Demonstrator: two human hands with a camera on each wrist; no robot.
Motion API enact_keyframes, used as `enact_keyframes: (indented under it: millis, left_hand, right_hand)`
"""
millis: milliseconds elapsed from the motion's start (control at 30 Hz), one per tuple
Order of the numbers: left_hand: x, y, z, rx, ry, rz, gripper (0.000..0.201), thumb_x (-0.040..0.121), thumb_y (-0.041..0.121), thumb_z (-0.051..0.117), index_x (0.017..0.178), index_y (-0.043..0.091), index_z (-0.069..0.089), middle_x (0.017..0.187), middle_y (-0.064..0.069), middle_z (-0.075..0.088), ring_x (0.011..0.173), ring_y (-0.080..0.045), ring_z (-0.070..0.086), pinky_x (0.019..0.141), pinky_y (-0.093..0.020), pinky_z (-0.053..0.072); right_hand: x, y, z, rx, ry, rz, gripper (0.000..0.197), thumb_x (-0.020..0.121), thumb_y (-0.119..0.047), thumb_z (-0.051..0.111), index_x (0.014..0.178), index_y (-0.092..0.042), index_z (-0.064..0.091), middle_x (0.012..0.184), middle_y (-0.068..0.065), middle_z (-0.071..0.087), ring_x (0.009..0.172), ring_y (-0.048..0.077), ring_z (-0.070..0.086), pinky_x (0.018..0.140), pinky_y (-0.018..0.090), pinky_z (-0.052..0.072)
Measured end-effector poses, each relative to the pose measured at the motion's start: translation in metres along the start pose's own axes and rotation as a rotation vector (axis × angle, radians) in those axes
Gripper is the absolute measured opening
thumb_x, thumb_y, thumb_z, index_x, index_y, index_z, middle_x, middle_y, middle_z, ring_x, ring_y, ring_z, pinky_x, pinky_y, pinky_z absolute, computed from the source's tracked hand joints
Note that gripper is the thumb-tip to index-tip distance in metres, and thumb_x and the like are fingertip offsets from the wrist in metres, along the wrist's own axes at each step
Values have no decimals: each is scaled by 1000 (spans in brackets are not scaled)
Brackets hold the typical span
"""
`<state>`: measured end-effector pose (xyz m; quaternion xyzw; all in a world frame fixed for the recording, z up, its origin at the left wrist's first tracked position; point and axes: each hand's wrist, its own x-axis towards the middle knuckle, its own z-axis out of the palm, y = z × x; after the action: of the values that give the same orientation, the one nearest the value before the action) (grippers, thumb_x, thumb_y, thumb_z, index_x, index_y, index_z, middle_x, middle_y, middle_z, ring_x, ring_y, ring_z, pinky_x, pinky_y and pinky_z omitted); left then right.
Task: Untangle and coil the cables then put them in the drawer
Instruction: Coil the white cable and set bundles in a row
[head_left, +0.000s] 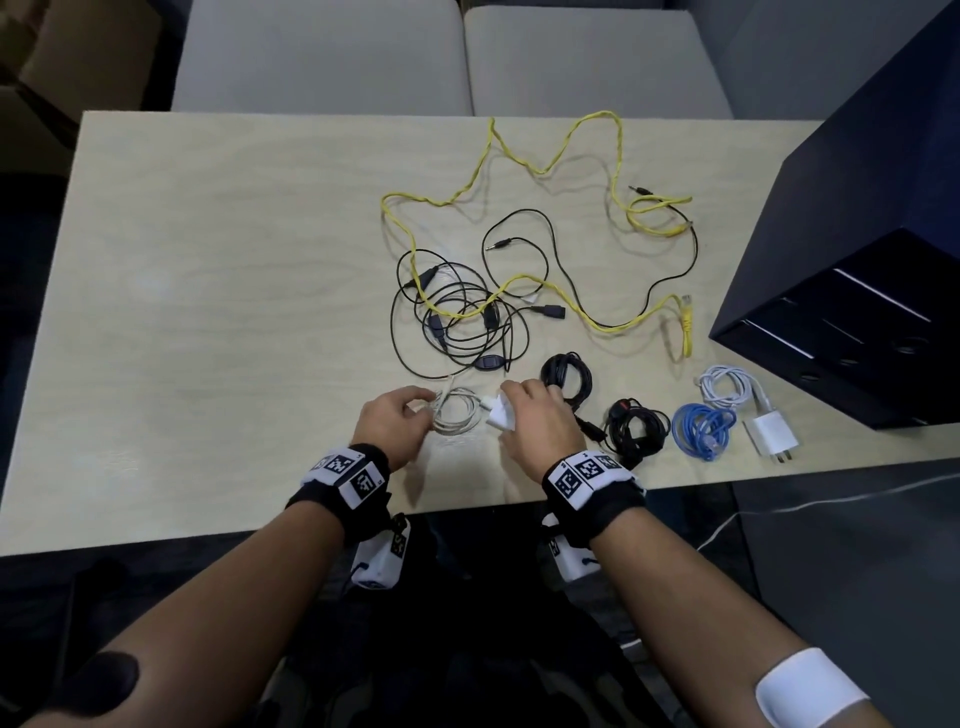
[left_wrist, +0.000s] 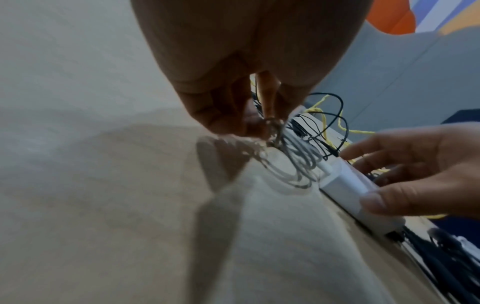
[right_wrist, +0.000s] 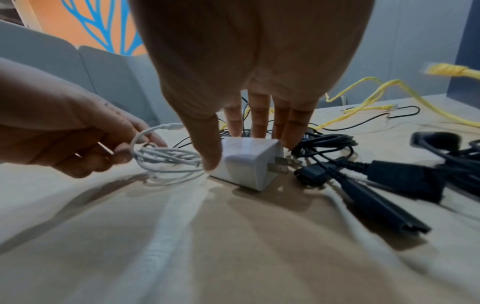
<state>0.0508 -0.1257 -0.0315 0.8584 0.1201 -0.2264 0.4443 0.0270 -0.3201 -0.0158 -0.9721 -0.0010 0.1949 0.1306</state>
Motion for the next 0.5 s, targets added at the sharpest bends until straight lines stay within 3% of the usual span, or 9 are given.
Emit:
enact_keyframes:
  millis: [100,167,233,300,367,433,500]
  left_hand:
    - [3,-1,-4,-85,41,44,20,93,20,51,99,26,70,70,-1,66,67,-21,61,74,-31,55]
    - [3,4,-7,-162,38,53,20,96,19,48,98,26,66,75,-5,67,67,-23,61,77,-39,57]
    - [3,6,-8,-169,54,55,22,98,21,45,104,21,66,89,-9,69,77,-24,62,83,-39,55]
    - [4,6,-10,-122,61,56,28,98,29,45,114,16,64,102,-8,69,92,-23,61,88,-32,49]
    - [4,6,-11,-87,54,28,36,95,44,48,114,17,63,96,-5,69,89,-24,62,82,-30,47]
    - [5,6,-9,-71,56,9,43,86,55,55,103,17,63,81,-2,66,77,-23,61,70,-30,47]
    - [5,9,-7,-35,51,1,40,80,51,66,91,14,60,76,-2,61,71,-22,58,62,-30,45]
  right_hand:
    - [-1,-1,-5,12,17,10,52,86,-32,64,131,-15,46,129,7,49,113,28,43,96,37,40]
    - [-3,-2,-9,31,25,18,54,86,-36,63,132,-14,45,131,8,48,114,29,42,97,38,40]
    - [-4,-2,-12,44,28,24,53,87,-36,62,132,-14,45,131,8,48,115,28,42,97,39,40]
    - [-7,-3,-14,55,31,28,52,88,-36,62,132,-14,46,131,8,48,115,28,42,97,38,40]
    - [-8,-4,-16,60,33,30,50,88,-35,61,131,-14,47,131,7,48,115,28,42,96,37,39]
    - [-10,-5,-15,58,36,31,49,89,-33,60,132,-15,47,131,7,48,116,27,43,97,37,37]
    - [-12,-8,-14,55,39,28,49,88,-32,60,133,-17,47,133,6,48,117,27,42,98,37,36]
